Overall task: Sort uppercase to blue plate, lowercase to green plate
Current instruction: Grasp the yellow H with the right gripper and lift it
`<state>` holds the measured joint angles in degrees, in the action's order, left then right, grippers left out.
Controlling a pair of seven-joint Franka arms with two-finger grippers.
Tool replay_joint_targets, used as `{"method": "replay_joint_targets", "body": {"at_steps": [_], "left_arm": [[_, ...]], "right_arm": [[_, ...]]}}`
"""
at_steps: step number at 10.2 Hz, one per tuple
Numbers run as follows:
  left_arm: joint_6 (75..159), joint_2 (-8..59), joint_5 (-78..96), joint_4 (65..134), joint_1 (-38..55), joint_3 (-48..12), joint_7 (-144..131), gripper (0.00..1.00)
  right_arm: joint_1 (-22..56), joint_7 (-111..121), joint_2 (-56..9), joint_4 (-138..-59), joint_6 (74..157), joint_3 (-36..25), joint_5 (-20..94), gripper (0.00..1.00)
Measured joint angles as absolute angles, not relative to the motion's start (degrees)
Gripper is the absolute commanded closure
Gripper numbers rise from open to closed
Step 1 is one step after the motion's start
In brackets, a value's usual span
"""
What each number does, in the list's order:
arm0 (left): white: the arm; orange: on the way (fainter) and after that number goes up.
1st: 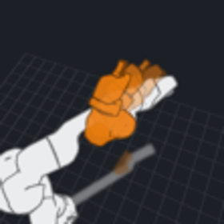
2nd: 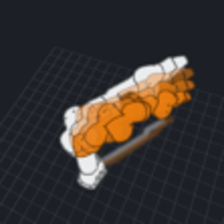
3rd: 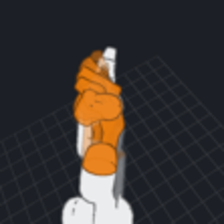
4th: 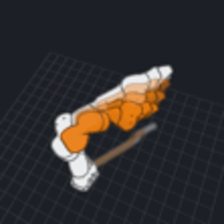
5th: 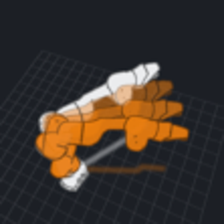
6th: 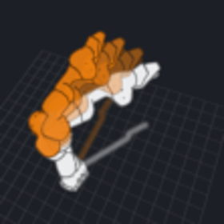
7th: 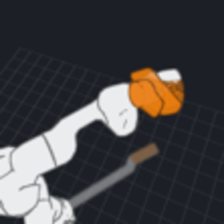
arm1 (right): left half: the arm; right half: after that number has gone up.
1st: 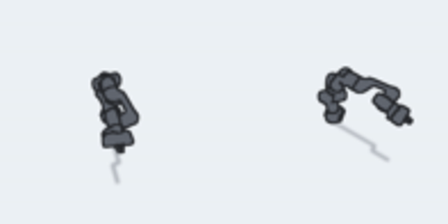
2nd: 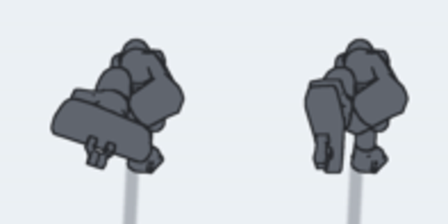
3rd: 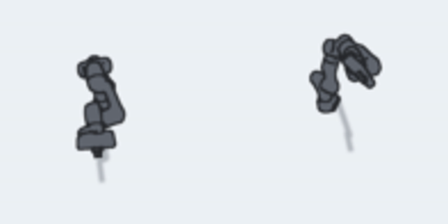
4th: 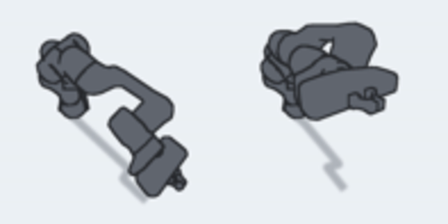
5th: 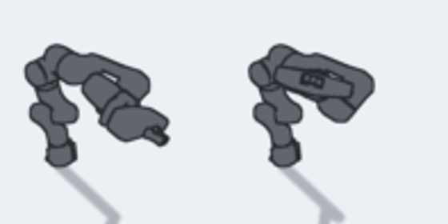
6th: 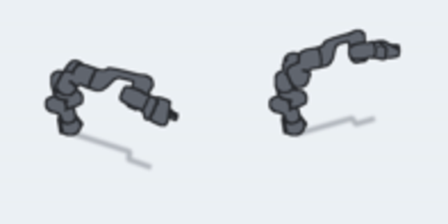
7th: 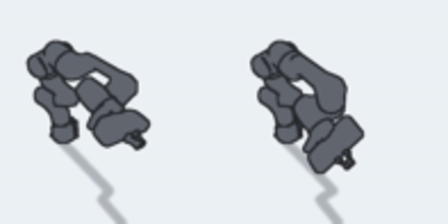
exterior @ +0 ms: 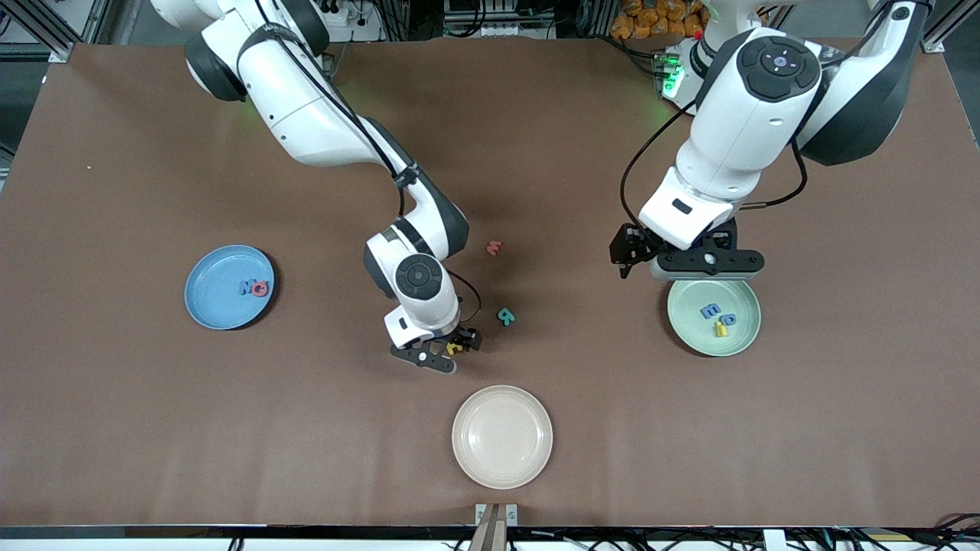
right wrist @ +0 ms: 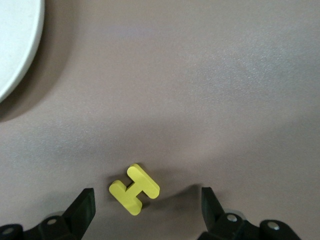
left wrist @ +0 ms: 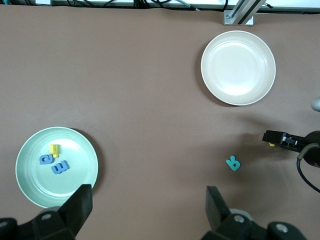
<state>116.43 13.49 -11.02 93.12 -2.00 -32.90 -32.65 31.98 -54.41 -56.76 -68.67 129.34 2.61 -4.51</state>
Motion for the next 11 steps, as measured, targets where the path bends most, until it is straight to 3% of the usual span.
{"method": "replay_joint_targets", "body": {"at_steps": [9, 11], "left_arm": [[116.5, 14.2, -11.0, 93.1, -2.0, -32.9, -32.6, 0.00], [117.3, 14.6, -11.0, 93.1, -2.0, -32.8, -32.6, 0.00]], "right_arm": [[31.8, -60.5, -57.4, -68.0, 128.7, 2.6, -4.4, 0.14], [31.7, -60.9, -57.4, -68.0, 128.7, 2.6, -4.4, 0.23]]}}
